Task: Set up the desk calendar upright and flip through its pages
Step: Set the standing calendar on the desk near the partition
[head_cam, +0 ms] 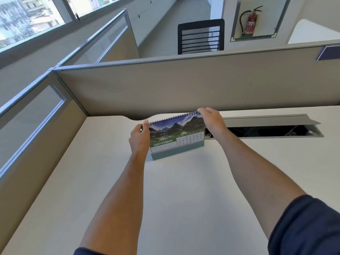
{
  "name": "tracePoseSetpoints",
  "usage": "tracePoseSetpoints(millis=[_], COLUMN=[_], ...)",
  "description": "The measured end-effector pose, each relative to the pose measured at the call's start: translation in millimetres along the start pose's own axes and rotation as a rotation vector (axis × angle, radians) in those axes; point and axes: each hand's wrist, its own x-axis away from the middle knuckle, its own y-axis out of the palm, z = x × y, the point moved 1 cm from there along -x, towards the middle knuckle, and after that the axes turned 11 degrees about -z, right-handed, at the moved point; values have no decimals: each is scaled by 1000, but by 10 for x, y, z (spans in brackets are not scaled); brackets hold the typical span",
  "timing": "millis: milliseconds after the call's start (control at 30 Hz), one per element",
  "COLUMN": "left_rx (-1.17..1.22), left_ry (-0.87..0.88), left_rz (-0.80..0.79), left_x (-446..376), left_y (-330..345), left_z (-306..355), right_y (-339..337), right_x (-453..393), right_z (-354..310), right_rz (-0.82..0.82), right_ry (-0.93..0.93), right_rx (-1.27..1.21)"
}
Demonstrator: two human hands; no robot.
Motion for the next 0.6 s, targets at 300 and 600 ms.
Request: tracePoseSetpoints(millis=[300, 600], left_rx=[218, 195], left_ry=[-70, -68], left_rz=[-18, -57], left_x=[-105, -131], left_y=[52, 48], left_z=[-65, -129], right_y=[18, 15], right_x=[-41, -35], right_z=[73, 135], right_rz=[4, -16], right_ry=[-24, -29], right_rx=[-72, -25])
